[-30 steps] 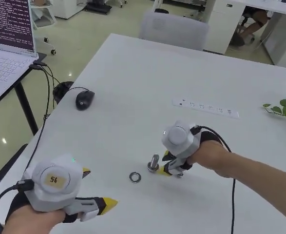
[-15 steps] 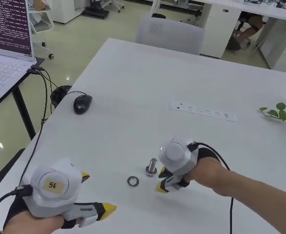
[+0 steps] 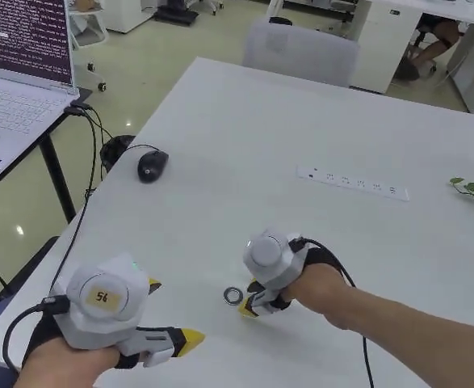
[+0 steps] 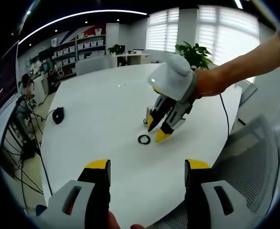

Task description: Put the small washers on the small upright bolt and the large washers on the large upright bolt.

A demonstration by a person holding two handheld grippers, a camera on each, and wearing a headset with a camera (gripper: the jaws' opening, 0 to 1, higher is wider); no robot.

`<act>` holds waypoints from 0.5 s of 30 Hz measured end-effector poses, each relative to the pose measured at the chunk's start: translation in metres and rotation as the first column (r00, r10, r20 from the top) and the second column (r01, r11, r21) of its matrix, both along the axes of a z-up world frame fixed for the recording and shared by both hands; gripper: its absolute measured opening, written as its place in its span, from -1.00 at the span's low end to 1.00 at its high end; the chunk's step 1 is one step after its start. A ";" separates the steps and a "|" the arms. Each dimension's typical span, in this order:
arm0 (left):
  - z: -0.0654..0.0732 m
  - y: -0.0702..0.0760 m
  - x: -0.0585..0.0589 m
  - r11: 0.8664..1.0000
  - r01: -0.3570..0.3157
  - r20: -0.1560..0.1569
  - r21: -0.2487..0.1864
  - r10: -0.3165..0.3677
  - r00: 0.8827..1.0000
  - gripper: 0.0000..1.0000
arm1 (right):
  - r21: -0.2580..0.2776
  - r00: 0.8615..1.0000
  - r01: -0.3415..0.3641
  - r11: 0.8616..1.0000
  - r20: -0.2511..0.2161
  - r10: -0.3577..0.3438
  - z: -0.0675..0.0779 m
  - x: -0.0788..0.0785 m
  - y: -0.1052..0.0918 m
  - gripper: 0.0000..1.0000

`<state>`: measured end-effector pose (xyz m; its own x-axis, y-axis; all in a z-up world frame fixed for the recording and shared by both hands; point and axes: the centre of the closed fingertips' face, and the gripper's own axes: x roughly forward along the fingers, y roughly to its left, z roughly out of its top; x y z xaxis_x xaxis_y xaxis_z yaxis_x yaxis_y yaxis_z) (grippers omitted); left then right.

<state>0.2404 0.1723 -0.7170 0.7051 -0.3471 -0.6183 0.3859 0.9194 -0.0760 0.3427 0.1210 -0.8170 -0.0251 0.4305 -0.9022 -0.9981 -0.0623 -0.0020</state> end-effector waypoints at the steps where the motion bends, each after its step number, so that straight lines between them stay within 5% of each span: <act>1: 0.000 0.001 0.000 1.000 -0.001 0.000 0.000 0.001 1.000 0.25 | -0.002 1.000 0.004 1.000 -0.001 -0.004 -0.001 0.000 0.002 -0.48; 15: -0.002 0.002 0.001 1.000 -0.001 -0.007 -0.003 0.000 1.000 0.25 | -0.011 0.999 0.035 0.999 -0.013 -0.036 -0.009 0.003 0.014 -0.45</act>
